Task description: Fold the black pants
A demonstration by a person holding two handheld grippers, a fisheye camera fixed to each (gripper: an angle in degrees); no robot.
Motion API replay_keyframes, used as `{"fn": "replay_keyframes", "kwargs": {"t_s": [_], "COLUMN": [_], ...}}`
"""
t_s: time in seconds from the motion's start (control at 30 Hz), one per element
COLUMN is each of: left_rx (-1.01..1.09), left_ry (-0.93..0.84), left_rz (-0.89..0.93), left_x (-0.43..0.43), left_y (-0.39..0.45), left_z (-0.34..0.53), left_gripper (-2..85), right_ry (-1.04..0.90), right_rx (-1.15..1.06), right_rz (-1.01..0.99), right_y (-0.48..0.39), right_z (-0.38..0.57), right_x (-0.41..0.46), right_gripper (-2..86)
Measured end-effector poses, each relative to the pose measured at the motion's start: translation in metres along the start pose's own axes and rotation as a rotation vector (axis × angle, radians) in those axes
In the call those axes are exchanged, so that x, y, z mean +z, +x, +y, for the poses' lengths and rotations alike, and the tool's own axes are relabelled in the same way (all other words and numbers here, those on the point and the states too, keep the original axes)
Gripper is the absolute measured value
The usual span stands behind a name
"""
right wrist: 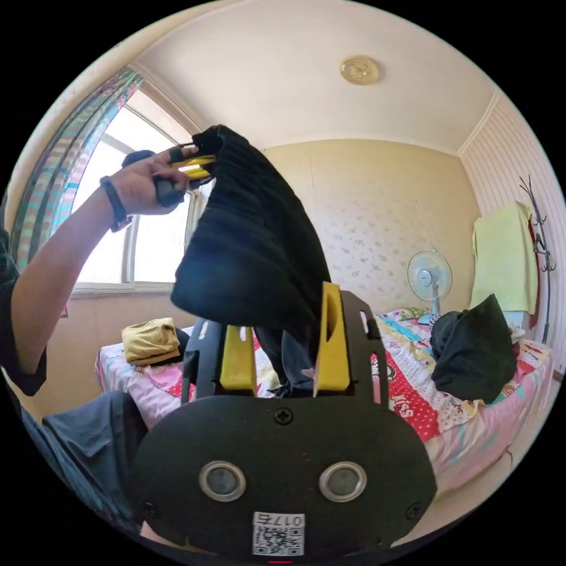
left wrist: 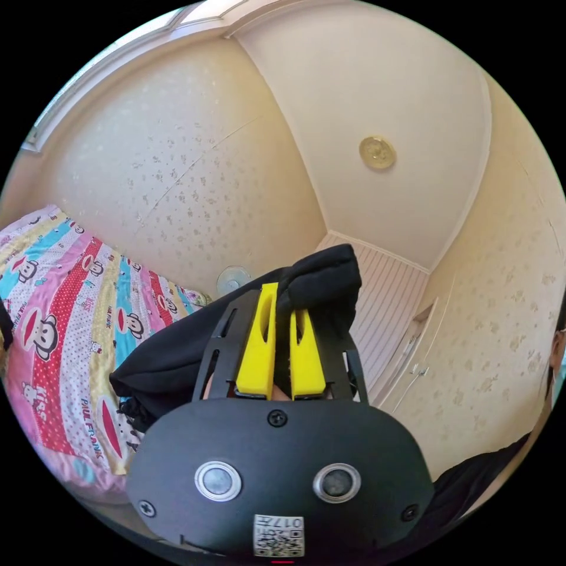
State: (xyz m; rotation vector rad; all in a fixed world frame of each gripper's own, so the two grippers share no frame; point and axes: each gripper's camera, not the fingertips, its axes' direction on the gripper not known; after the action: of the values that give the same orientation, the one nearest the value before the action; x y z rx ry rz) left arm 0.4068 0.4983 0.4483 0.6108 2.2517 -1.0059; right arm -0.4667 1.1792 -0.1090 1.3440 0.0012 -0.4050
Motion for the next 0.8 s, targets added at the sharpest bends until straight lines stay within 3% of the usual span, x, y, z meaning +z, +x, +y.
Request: {"fn": "replay_keyframes", "kwargs": {"t_s": [0.17, 0.3, 0.43, 0.6, 0.8], "left_rx": [0.093, 0.177, 0.250, 0.159, 0.106], "left_ry": [-0.011, -0.085, -0.183, -0.085, 0.161], "left_rz": [-0.113, -0.166, -0.165, -0.086, -0.143], "left_x": [-0.045, -0.071, -0.096, -0.129, -0.173], "left_y": [-0.030, -0.051, -0.082, -0.116, -0.111], "left_z": [0.017, 0.035, 0.067, 0.131, 0.210], "left_gripper": [3.2, 3.6, 8.0, 16.1, 21.7], "right_ry": [-0.049, -0.083, -0.088, -0.176, -0.207], "right_rx": [0.104, 0.026, -0.049, -0.194, -0.100], "right_rz": [-0.171, -0.130, -0.214, -0.272, -0.388], "right_y": [0.044, 0.040, 0.018, -0.042, -0.078], "right_z": [-0.031, -0.083, -0.153, -0.211, -0.257], "right_x": [0.000, 0.022, 0.066, 0.138, 0.186], "right_gripper": [6.5, 5.0, 4.8, 4.9, 5.0]}}
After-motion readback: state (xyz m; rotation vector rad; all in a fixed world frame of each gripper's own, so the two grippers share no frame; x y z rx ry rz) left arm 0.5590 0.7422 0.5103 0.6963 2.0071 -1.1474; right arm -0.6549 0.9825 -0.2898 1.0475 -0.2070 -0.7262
